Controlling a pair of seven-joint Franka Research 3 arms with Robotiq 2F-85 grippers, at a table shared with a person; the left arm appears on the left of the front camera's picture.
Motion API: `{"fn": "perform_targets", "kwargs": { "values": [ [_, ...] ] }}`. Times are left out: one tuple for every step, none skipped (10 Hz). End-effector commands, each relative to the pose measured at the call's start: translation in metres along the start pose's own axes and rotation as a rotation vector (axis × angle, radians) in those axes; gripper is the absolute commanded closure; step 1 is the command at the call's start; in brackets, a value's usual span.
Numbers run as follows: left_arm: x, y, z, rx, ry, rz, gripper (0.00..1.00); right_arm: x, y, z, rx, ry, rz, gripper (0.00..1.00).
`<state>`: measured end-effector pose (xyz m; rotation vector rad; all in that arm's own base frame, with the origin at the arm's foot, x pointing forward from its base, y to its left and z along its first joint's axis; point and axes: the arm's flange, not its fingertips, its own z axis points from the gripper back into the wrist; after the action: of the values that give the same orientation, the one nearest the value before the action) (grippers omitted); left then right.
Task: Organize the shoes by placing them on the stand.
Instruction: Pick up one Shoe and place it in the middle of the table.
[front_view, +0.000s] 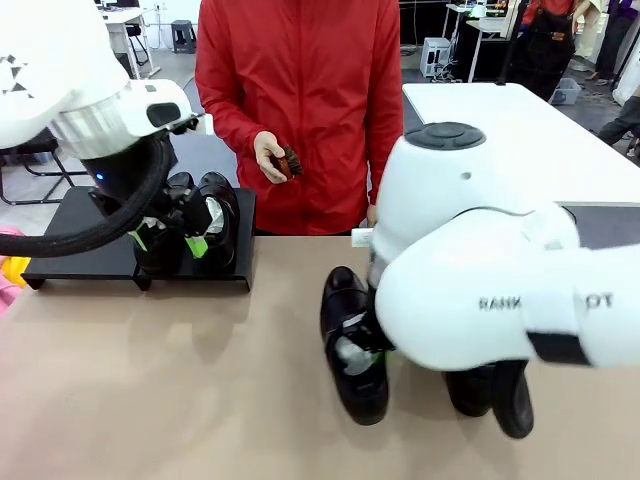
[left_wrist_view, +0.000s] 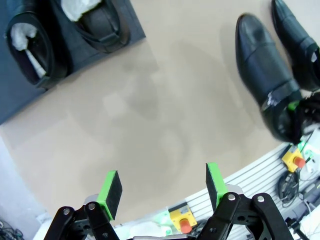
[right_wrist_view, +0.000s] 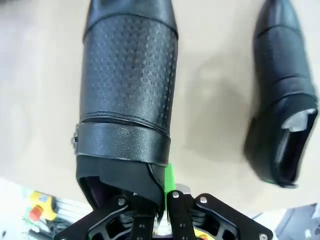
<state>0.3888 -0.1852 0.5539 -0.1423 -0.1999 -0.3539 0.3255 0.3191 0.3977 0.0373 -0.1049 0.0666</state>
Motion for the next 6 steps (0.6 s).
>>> {"fn": "perform_targets", "kwargs": {
  "values": [
    [-0.021, 0.015, 0.015, 0.004, -0.090, 0.078, 0.13, 0.015, 0.031, -0.017, 0.055, -0.020, -0.071, 1.00],
    [-0.028, 0.021, 0.020, -0.001, -0.127, 0.109, 0.13, 0.020, 0.050, -0.026, 0.077, -0.032, -0.090, 1.00],
    [-0.034, 0.023, 0.023, 0.002, -0.149, 0.122, 0.13, 0.025, 0.068, -0.033, 0.105, -0.032, -0.096, 1.00],
    [-0.012, 0.017, 0.021, 0.010, -0.073, 0.067, 0.13, 0.033, 0.084, -0.044, 0.112, -0.024, -0.074, 1.00],
    [-0.012, 0.017, 0.021, 0.010, -0.073, 0.067, 0.13, 0.042, 0.098, -0.053, 0.131, 0.008, -0.060, 1.00],
    [-0.012, 0.017, 0.021, 0.010, -0.073, 0.067, 0.13, 0.050, 0.108, -0.062, 0.133, 0.036, -0.058, 1.00]
  ]
}}
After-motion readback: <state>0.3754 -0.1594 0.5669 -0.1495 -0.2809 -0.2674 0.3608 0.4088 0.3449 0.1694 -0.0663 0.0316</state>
